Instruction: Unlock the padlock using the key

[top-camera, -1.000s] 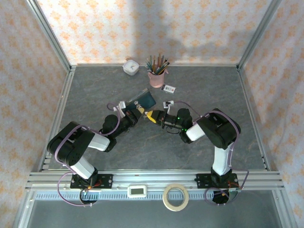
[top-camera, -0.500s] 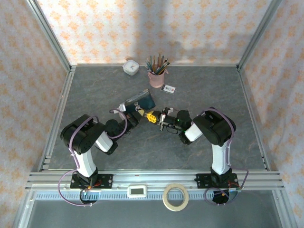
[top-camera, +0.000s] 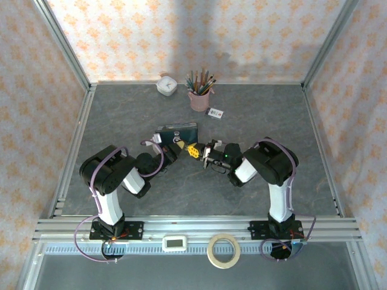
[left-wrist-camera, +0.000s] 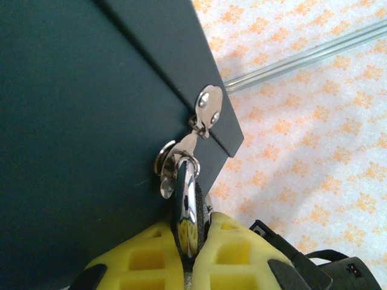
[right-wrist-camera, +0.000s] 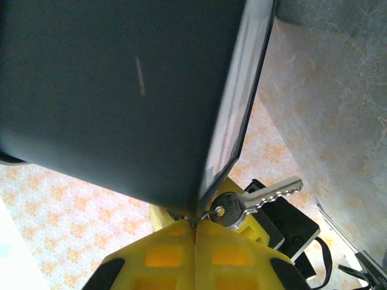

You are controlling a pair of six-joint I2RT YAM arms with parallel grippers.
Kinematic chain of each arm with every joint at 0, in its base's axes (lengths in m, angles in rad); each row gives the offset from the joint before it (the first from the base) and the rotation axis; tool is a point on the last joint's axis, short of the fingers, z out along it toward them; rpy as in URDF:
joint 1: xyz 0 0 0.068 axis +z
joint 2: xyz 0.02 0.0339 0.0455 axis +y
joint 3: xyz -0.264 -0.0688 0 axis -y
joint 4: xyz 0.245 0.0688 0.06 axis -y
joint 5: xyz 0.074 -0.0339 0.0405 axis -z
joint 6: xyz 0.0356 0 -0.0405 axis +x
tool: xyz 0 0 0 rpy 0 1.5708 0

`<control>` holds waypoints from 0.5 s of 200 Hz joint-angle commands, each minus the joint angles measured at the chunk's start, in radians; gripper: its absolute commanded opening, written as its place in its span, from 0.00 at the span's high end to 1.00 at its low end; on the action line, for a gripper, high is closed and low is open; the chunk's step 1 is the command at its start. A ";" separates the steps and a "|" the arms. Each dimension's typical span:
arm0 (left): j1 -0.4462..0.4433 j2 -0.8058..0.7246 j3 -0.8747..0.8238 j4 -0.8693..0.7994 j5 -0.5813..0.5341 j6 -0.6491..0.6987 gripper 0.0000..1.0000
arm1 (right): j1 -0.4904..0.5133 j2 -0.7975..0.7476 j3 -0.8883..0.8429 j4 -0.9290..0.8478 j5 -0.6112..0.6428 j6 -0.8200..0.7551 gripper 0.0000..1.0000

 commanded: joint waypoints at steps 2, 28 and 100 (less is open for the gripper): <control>-0.027 0.017 -0.015 0.201 0.042 -0.008 1.00 | -0.001 0.020 0.007 0.328 0.060 0.009 0.98; -0.028 -0.022 -0.016 0.090 0.006 -0.005 1.00 | -0.002 0.036 -0.037 0.308 0.073 -0.071 0.91; -0.039 -0.092 -0.005 -0.177 -0.054 0.012 1.00 | -0.002 -0.049 -0.185 0.080 0.124 -0.381 0.59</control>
